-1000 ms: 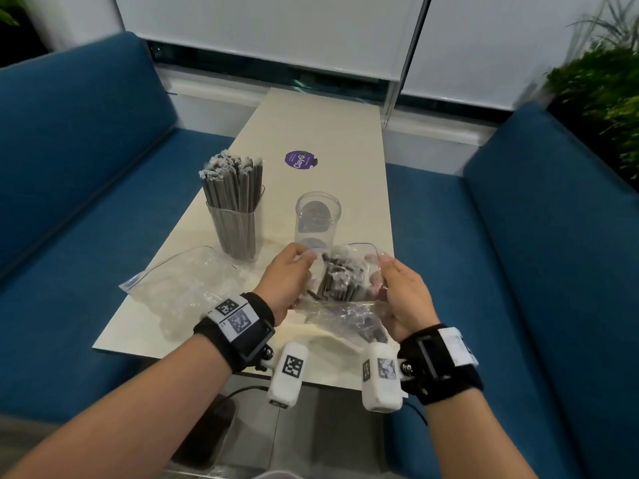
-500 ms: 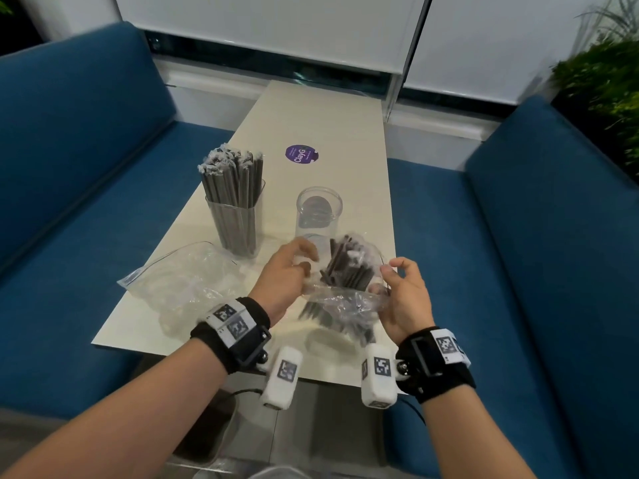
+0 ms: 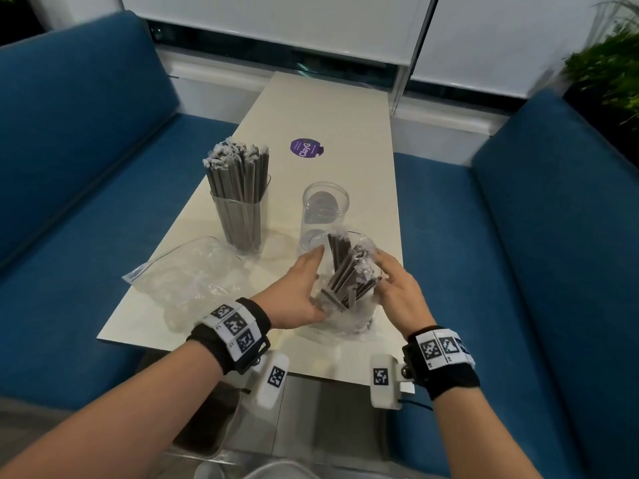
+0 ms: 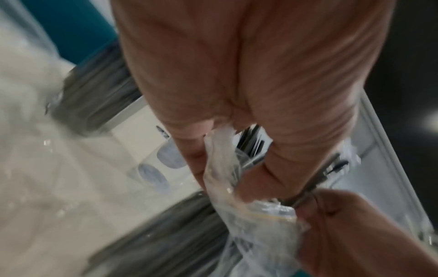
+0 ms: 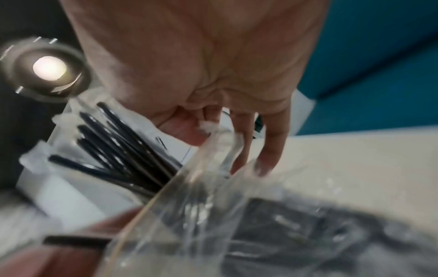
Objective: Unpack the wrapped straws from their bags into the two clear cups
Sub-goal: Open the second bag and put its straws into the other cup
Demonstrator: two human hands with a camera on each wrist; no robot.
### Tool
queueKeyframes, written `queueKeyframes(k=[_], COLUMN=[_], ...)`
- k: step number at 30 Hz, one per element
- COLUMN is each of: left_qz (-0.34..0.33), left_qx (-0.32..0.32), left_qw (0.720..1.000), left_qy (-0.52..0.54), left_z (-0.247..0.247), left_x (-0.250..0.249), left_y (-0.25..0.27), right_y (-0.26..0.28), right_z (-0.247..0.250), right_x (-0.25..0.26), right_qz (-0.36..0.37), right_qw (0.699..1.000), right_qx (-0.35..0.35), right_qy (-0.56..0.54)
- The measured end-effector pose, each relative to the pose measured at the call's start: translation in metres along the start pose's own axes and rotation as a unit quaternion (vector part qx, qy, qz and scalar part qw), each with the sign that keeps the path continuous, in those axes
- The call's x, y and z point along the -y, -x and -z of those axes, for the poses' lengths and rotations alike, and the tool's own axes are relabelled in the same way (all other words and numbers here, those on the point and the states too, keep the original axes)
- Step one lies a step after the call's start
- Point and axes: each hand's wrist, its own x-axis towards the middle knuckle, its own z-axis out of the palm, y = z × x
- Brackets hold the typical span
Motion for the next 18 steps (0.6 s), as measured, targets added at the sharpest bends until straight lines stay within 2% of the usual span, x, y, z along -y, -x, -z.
queueKeyframes(k=[2,4,6,8,9,11,13,15,18], left_qz=[-0.003,-0.011,-0.025,-0.038,-0.045,-0.059,-0.064,-0.077,-0.095], left_qx=[0.005,0.008,-0.010,-0.027,-0.032,-0.047,-0.078,-0.102,-0.097], left_qw=[0.997,0.994,0.994,0.996,0.997,0.997,0.994,0.990,0.987], left_qy=[-0.071,-0.109,-0.110,-0.079,-0.055,0.006,0.039,0.062,0.081], left_z=[-0.004,-0.008,-0.010,-0.010,-0.010,-0.011,-0.011,-0.012,-0.010], left_x=[0.003,0.001,0.001,0.003,0.005,0.007,0.008,0.010,0.005], left_y=[-0.004,-0.008,-0.013,-0.021,-0.024,-0.028,-0.028,-0.027,-0.024], right_y=[0.002,0.005,0.004,0.003,0.002,0.004,0.004,0.002,0.000], right_z=[0.002,-0.001,-0.003,-0.002,0.000,0.002,0.000,-0.006,-0.017], right_x=[0.001,-0.003,-0.011,-0.012,-0.015,-0.012,-0.014,-0.015,-0.016], right_qz=[0.043,0.077,0.105,0.085,0.080,0.061,0.051,0.053,0.048], right_qw=[0.987,0.960,0.938,0.927,0.924,0.945,0.968,0.978,0.983], right_qx=[0.060,0.088,0.106,0.146,0.165,0.170,0.116,0.075,0.082], right_qy=[0.144,0.256,0.312,0.336,0.335,0.274,0.216,0.188,0.155])
